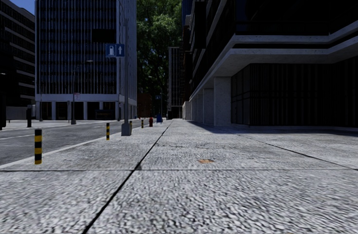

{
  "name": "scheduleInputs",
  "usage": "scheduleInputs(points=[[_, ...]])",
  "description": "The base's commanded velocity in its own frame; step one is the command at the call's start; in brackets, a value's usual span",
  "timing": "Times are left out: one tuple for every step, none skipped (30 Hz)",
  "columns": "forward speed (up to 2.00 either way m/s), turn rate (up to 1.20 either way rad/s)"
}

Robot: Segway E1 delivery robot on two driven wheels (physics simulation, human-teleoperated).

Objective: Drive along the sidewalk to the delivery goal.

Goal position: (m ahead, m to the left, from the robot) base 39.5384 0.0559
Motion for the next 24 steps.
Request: scheduleInputs(points=[[2.00, 0.00], [2.00, 0.00], [2.00, 0.00], [2.00, 0.00], [2.00, 0.00], [2.00, 0.00], [2.00, 0.00], [2.00, 0.00], [2.00, 0.00], [2.00, 0.00], [2.00, 0.00], [2.00, 0.00], [2.00, 0.00], [2.00, 0.00], [2.00, 0.00], [2.00, 0.00], [2.00, 0.00], [2.00, 0.00], [2.00, 0.00], [2.00, 0.00], [2.00, 0.00], [2.00, 0.00], [2.00, 0.00], [2.00, 0.00]])
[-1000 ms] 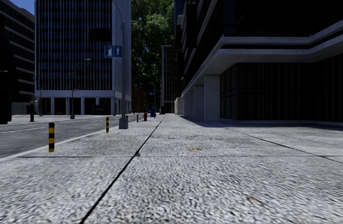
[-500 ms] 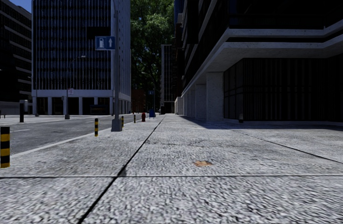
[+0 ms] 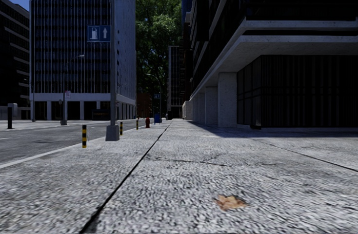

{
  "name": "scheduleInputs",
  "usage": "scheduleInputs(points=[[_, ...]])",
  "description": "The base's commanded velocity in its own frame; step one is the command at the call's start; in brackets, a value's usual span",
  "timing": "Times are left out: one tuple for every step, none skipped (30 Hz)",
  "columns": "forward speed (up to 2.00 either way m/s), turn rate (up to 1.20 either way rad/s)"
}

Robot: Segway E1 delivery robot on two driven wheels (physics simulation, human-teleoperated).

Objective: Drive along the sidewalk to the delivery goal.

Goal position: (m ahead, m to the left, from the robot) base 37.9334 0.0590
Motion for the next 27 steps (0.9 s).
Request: scheduleInputs(points=[[2.00, 0.00], [2.00, 0.00], [2.00, 0.00], [2.00, 0.00], [2.00, 0.00], [2.00, 0.00], [2.00, 0.00], [2.00, 0.00], [2.00, 0.00], [2.00, 0.00], [2.00, 0.00], [2.00, 0.00], [2.00, 0.00], [2.00, 0.00], [2.00, 0.00], [2.00, 0.00], [2.00, 0.00], [2.00, 0.00], [2.00, 0.00], [2.00, 0.00], [2.00, 0.00], [2.00, 0.00], [2.00, 0.00], [2.00, 0.00], [2.00, 0.00], [2.00, 0.00], [2.00, 0.00]])
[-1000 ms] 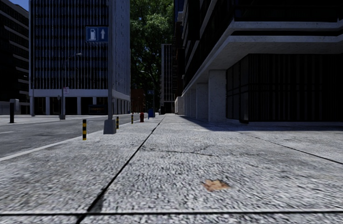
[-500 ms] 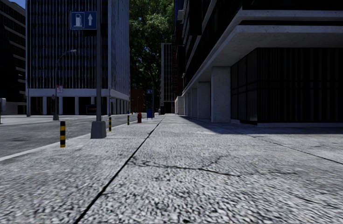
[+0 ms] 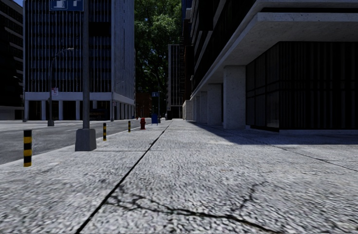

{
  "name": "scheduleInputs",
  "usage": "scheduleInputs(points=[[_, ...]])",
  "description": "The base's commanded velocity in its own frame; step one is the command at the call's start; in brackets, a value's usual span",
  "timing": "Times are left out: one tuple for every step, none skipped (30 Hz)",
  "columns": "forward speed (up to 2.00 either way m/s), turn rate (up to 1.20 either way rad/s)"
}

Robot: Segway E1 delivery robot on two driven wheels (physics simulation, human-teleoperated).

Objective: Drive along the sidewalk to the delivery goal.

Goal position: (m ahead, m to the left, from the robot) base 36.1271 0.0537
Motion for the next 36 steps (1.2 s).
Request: scheduleInputs(points=[[2.00, 0.00], [2.00, 0.00], [2.00, 0.00], [2.00, 0.00], [2.00, 0.00], [2.00, 0.00], [2.00, 0.00], [2.00, 0.00], [2.00, 0.00], [2.00, 0.00], [2.00, 0.00], [2.00, 0.00], [2.00, 0.00], [2.00, 0.00], [2.00, 0.00], [2.00, 0.00], [2.00, 0.00], [2.00, 0.00], [2.00, 0.00], [2.00, 0.00], [2.00, 0.00], [2.00, 0.00], [2.00, 0.00], [2.00, 0.00], [2.00, 0.00], [2.00, 0.00], [2.00, 0.00], [2.00, 0.00], [2.00, 0.00], [2.00, 0.00], [2.00, 0.00], [2.00, 0.00], [2.00, 0.00], [2.00, 0.00], [2.00, 0.00], [2.00, 0.00]])
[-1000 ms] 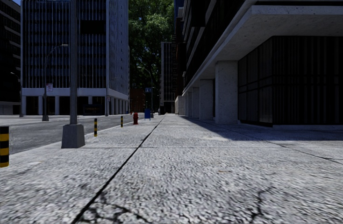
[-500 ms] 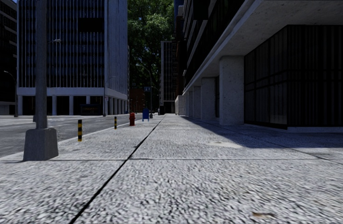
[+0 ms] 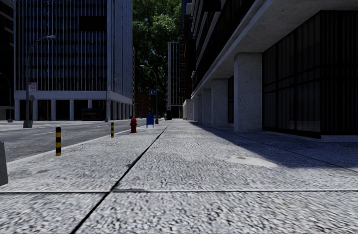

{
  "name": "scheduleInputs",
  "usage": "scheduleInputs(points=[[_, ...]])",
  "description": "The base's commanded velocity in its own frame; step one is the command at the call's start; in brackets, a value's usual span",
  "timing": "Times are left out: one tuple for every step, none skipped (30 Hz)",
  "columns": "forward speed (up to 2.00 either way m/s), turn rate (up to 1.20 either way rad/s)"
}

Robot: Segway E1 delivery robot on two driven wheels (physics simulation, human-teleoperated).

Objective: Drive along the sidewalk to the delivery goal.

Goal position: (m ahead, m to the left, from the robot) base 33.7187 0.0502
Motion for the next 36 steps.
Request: scheduleInputs(points=[[2.00, 0.00], [2.00, 0.00], [2.00, 0.00], [2.00, 0.00], [2.00, 0.00], [2.00, 0.00], [2.00, 0.00], [2.00, 0.00], [2.00, 0.00], [2.00, 0.00], [2.00, 0.00], [2.00, 0.00], [2.00, 0.00], [2.00, 0.00], [2.00, 0.00], [2.00, 0.00], [2.00, 0.00], [2.00, 0.00], [2.00, 0.00], [2.00, 0.00], [2.00, 0.00], [2.00, 0.00], [2.00, 0.00], [2.00, 0.00], [2.00, 0.00], [2.00, 0.00], [2.00, 0.00], [2.00, 0.00], [2.00, 0.00], [2.00, 0.00], [2.00, 0.00], [2.00, 0.00], [2.00, 0.00], [2.00, 0.00], [2.00, 0.00], [2.00, 0.00]])
